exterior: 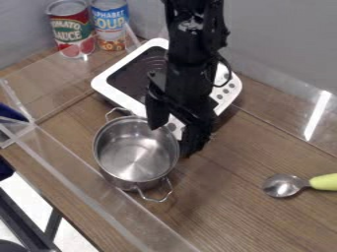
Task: Remove silver pot from the white and black stove top and place it on the table
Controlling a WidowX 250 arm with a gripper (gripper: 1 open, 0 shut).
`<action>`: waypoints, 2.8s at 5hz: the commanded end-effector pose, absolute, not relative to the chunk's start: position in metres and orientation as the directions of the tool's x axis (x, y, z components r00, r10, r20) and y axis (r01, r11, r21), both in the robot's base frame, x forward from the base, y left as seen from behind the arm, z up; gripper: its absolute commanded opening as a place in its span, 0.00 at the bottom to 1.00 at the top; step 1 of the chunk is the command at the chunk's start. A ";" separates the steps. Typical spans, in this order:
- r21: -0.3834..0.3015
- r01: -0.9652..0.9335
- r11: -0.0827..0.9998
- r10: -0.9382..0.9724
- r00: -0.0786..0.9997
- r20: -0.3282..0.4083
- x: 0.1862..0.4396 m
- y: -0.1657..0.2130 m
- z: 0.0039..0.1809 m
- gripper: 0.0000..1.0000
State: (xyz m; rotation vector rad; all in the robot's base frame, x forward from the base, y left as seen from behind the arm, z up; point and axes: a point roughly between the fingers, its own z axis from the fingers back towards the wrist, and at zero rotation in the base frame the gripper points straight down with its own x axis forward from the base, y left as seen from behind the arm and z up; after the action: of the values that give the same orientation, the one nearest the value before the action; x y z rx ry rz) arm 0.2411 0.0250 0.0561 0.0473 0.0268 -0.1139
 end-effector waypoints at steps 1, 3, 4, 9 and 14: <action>0.062 0.108 0.992 -0.110 0.994 0.023 0.244 0.031 0.068 1.00; 0.066 0.112 0.992 -0.113 0.993 0.022 0.244 0.033 0.061 1.00; 0.067 0.115 0.991 -0.116 0.993 0.014 0.244 0.034 0.050 1.00; 0.075 0.117 0.990 -0.117 0.993 -0.009 0.243 0.039 0.044 0.00; 0.166 0.175 0.970 -0.177 0.984 -0.004 0.254 0.019 0.084 0.00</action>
State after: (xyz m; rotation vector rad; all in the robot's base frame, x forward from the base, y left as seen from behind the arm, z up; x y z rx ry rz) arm 0.2418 0.0200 0.0646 0.1457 0.0761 -0.1579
